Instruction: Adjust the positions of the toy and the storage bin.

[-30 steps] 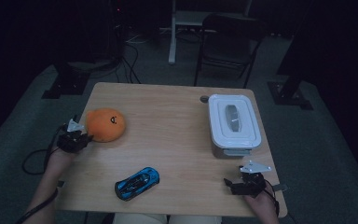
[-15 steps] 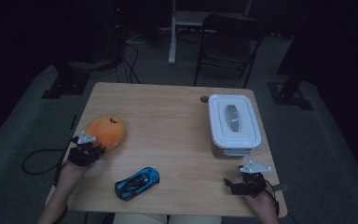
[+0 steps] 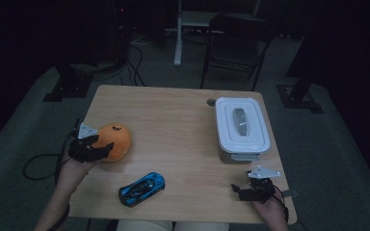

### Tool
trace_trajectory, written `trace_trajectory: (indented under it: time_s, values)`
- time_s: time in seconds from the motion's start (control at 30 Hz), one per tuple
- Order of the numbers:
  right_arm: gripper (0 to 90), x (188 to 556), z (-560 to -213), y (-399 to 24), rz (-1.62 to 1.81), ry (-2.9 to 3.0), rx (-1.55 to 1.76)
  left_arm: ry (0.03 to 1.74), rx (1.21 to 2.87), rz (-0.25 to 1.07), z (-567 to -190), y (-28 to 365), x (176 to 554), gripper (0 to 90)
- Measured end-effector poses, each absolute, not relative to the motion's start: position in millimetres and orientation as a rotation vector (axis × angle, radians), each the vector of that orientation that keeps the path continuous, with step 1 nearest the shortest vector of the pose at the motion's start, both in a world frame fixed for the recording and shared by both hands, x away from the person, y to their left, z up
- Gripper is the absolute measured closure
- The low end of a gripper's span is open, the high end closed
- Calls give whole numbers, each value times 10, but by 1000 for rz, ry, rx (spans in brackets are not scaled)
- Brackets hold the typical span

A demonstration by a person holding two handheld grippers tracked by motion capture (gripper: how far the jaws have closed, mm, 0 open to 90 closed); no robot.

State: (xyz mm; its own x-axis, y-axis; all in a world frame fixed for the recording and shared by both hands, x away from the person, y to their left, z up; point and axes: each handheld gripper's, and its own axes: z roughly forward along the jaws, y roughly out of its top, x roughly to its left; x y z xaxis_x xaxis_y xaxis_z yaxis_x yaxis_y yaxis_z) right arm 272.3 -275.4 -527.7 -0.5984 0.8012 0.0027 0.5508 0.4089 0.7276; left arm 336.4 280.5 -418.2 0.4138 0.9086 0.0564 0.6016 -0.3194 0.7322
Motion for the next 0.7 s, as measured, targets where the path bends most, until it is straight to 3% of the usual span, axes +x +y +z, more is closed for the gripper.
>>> trace_trajectory:
  time_s: [0.1, 0.27, 0.43, 0.53, 0.7]
  values:
    - [142, 2723, -5277, -2754, 1005, 2323, 1166, 1305, 2058, 602, -4235, 2800, 3535, 324]
    - [142, 2723, -5277, -2754, 1005, 2323, 1166, 1386, 2123, 559, -4431, 2783, 3747, 196]
    - [142, 2723, -5277, -2754, 1005, 2323, 1166, 1436, 2110, 542, -4610, 2865, 3832, 187]
    - [142, 2723, -5277, -2754, 1005, 2323, 1167, 1432, 2104, 554, -4685, 2884, 3837, 211]
    - [142, 2731, -5277, -2749, 1003, 2318, 1175, 1398, 2109, 556, -4687, 2896, 3813, 380]
